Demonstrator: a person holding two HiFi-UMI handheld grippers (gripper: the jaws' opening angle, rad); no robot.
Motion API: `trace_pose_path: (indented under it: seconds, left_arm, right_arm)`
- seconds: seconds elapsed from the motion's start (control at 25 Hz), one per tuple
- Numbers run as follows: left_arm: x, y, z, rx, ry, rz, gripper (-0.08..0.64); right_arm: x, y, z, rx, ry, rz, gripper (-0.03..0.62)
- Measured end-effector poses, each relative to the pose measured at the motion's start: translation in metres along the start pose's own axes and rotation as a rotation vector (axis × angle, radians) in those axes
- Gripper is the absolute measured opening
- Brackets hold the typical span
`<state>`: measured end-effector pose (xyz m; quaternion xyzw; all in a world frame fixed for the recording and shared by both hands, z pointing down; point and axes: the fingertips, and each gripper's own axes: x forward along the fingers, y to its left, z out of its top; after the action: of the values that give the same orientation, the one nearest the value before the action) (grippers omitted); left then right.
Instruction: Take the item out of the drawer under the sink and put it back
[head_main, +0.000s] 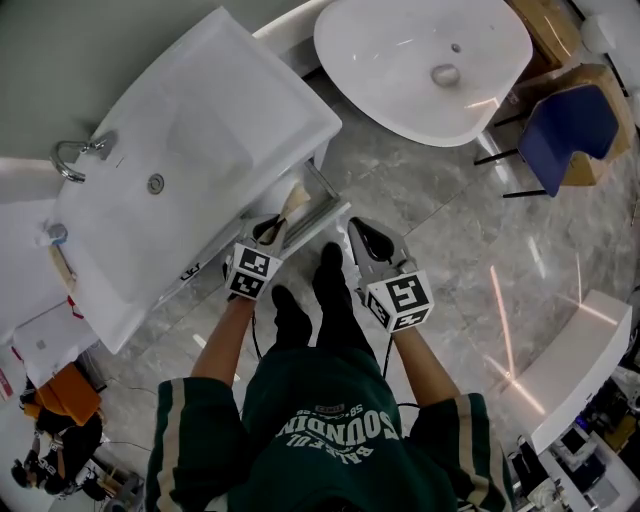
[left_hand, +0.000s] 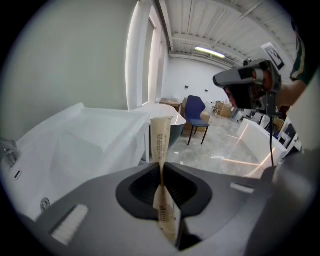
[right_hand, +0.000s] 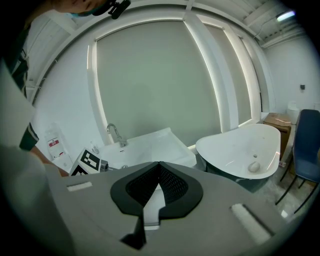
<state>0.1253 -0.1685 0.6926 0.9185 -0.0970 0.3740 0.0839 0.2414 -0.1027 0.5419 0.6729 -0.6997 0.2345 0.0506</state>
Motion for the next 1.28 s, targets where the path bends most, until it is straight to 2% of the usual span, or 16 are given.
trace_pose_path:
  seconds: [0.72,0.84,1.04,1.28]
  left_arm:
    - [0.130,0.023,-0.094,-0.178,0.211,0.000,0.050]
    - [0.149,0.031,-0.106,-0.178,0.234,0.011,0.050]
    - [0.176,0.036,-0.134,-0.167,0.339,0.004,0.049]
    - [0.198,0.045,-0.157,-0.202,0.403,0.030,0.049]
  right_arm:
    - [0.032,-0.038,-0.064,0.098,0.140,0.027,0.002]
    - [0.033,-0.044,-0.076,0.101,0.171,0.032,0.002]
    - [0.032,-0.057,-0.095,0.127,0.212,0.026,0.002]
    - [0.036,-0.059,-0.107,0.130,0.247,0.043,0.002]
